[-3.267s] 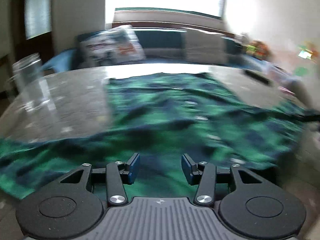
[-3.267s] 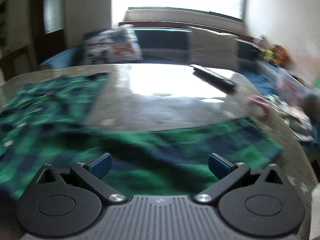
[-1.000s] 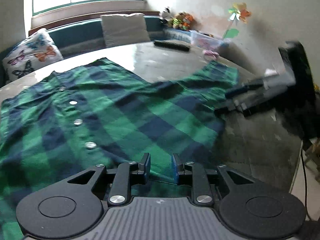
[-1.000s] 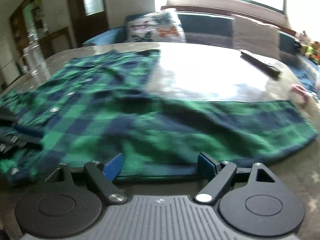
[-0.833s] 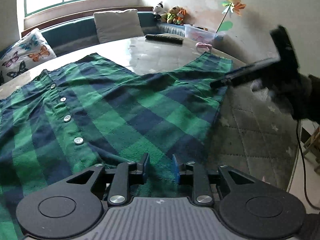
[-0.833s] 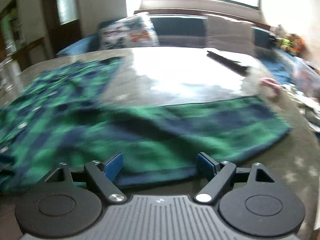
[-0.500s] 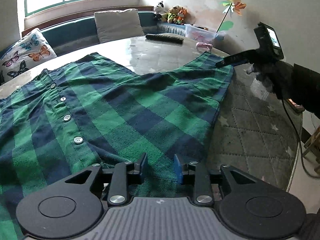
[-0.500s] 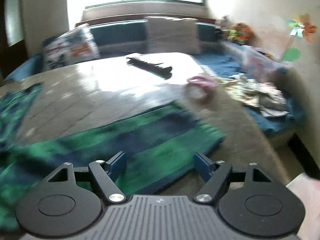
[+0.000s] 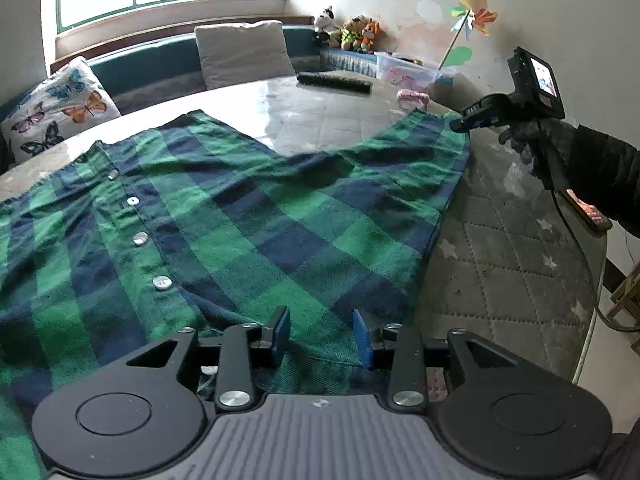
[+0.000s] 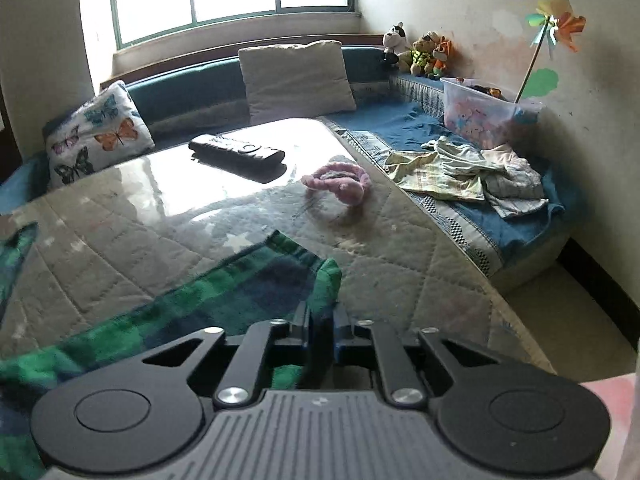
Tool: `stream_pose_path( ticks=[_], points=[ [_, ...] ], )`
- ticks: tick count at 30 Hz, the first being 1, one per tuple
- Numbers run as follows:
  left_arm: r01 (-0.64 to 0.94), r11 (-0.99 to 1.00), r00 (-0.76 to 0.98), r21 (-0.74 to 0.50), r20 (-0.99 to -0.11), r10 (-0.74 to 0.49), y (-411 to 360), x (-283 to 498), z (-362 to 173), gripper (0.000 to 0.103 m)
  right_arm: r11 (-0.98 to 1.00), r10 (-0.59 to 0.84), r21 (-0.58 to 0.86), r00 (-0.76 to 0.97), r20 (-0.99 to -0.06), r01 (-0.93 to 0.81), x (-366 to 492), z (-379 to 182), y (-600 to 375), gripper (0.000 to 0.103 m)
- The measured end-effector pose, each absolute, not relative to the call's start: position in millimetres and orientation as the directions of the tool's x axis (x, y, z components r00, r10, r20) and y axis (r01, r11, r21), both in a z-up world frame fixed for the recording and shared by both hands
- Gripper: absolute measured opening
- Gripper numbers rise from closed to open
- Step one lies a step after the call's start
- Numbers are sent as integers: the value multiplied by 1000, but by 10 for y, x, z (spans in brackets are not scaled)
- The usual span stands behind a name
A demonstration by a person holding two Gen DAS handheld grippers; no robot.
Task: Fold clothes
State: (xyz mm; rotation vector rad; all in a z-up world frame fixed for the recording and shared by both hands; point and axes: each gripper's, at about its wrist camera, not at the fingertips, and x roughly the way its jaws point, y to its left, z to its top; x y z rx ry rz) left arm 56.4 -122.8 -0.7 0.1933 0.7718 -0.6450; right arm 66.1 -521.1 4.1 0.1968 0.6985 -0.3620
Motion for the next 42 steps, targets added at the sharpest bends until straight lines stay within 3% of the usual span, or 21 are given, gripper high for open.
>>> stream_pose_path(
  ticks=[6,11,16,24,31,37,39,42],
  points=[
    [537,842,622,-47,-653,-433,-982,566,194,47,953,-173,103,789,-590,285,500,437,-4891,4],
    [439,897,685,-55,-626,-374,-653,562,280,55,984,7,157,859,-512,86,365,897,-4328,4],
    [340,936,716,-92,-619,-321,-276,499,246,55,976,192,180,860,-472,-119,362,1174,-3628,4],
    [245,958,730,-147,-622,-283,167,305,98,55,886,456,165,753,-474,-433,401,1277,-2295,4],
    [223,957,730,-187,-618,-291,304,186,30,55,798,572,178,628,-528,-576,402,1039,-1436,4],
    [226,953,724,-201,-620,-302,301,214,-6,55,739,635,223,548,-545,-635,239,883,-1262,26],
    [227,953,726,-201,-617,-303,291,228,10,55,746,625,208,557,-547,-633,169,910,-1368,28],
    [226,952,731,-206,-610,-306,273,260,37,54,772,588,181,576,-568,-610,91,916,-1627,40]
  ],
)
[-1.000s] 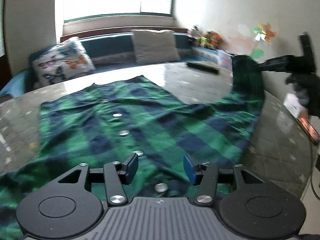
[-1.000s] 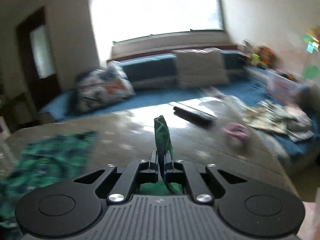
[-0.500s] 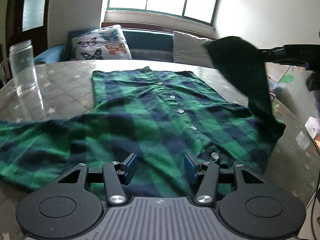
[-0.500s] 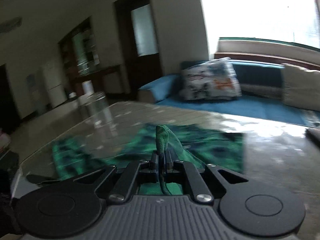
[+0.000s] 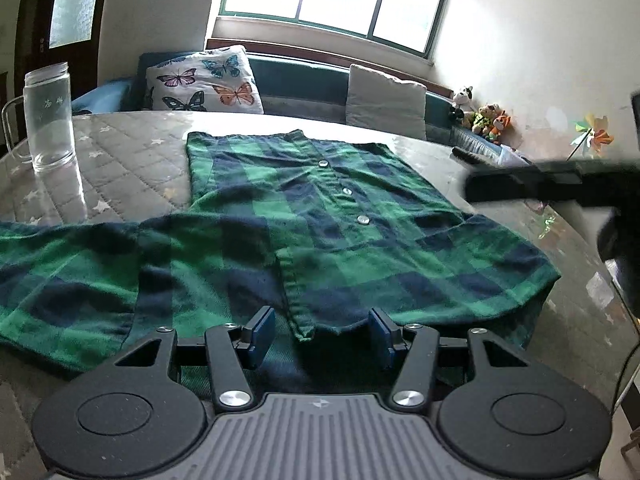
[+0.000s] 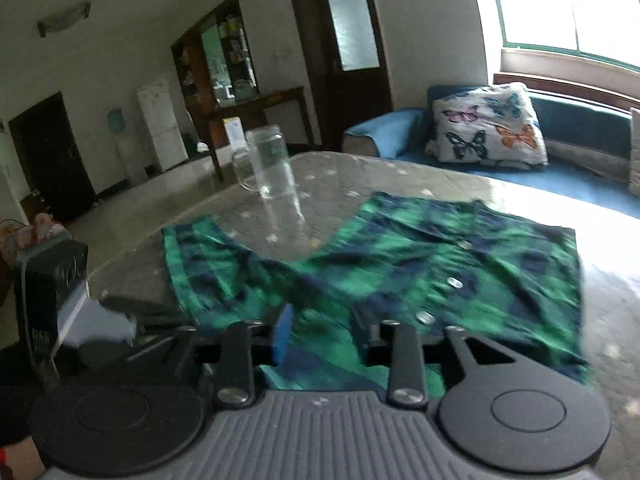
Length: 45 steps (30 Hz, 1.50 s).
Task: Fold clothes
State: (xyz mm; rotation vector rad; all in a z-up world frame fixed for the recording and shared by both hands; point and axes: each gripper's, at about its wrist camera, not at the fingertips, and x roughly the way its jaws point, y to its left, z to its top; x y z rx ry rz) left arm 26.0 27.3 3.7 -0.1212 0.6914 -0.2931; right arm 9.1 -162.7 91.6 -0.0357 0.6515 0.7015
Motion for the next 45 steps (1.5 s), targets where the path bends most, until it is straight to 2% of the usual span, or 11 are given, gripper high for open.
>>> stream_pose_path(
  ticks=[6,10,16,20,25,30,35,37,39,42,45],
  points=[
    [212,950,736,-229,-602,-309,268,311,91,53,863,422,72,634,-648,-501,-116,714,-2211,50],
    [211,949,743,-234,-593,-311,294,304,140,53,903,335,38,644,-688,-429,-253,537,-2540,50],
    [166,959,748,-230,-604,-274,375,356,177,53,923,330,106,620,-712,-370,-289,350,-2811,51],
    [144,957,748,-253,-605,-272,398,398,207,53,920,357,138,639,-681,-368,-230,391,-2887,51],
    [157,959,706,-236,-652,-276,280,528,90,53,921,362,149,647,-671,-360,-165,374,-2922,52],
    [167,957,672,-235,-683,-285,200,628,-16,42,924,358,159,642,-678,-348,-168,304,-2953,54],
    [155,961,662,-229,-698,-273,181,683,-71,40,925,361,170,646,-673,-340,-163,286,-2968,55],
    [151,962,662,-227,-700,-269,182,691,-78,33,925,360,169,646,-673,-340,-164,283,-2964,57],
    [146,963,661,-227,-702,-266,183,701,-84,13,926,359,169,646,-674,-337,-165,275,-2965,59],
    [143,963,666,-227,-698,-263,175,714,-55,8,927,357,172,647,-674,-333,-179,269,-2967,60],
    [163,965,704,-207,-661,-261,137,701,131,7,929,350,159,649,-675,-335,-221,275,-2960,67]
  ],
)
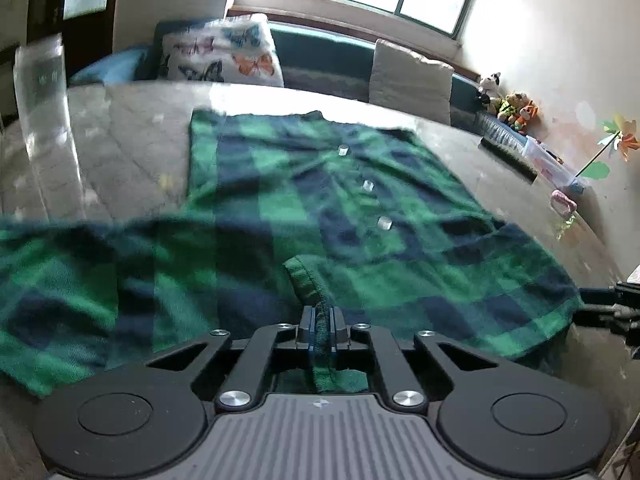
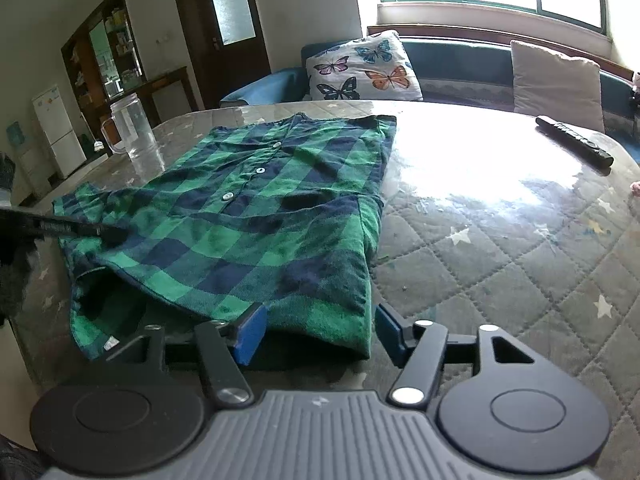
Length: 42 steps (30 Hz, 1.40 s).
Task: Fold clothes
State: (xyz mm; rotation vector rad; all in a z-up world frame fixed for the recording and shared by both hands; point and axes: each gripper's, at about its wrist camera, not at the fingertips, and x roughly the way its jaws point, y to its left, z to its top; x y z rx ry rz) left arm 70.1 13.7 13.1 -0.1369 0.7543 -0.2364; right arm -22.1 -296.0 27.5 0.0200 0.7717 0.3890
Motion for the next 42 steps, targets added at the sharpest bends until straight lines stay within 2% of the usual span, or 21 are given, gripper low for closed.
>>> stream_pose_path(
  ticks=[7,9,17,23,27,30,32,36,42],
  points=[
    [214,957,796,-196,-532,-287,111,735,709,7,928,344,139,649,-679,-347,-261,256,-2941,71],
    [210,958,803,-196,-525,-283,122,775,775,7,929,338,131,650,-680,-345,-257,232,-2937,71],
    [173,953,782,-249,-553,-287,233,859,768,7,947,296,121,664,-687,-296,-229,155,-3018,71],
    [111,947,731,-300,-621,-283,370,937,598,7,964,256,129,665,-702,-235,-246,134,-3167,72],
    [69,948,696,-310,-666,-269,449,938,420,7,946,317,169,670,-671,-278,-288,288,-3182,72],
    [54,949,691,-311,-675,-260,477,927,323,7,936,343,172,693,-634,-307,-253,416,-3111,68],
    [52,950,688,-306,-679,-257,473,906,283,7,922,379,189,694,-613,-337,-166,460,-3015,61],
    [59,962,697,-267,-679,-231,425,867,227,7,898,428,199,674,-603,-393,30,421,-2758,60],
    [54,965,686,-255,-693,-221,415,875,102,7,910,388,169,635,-668,-378,141,180,-2622,59]
  ],
)
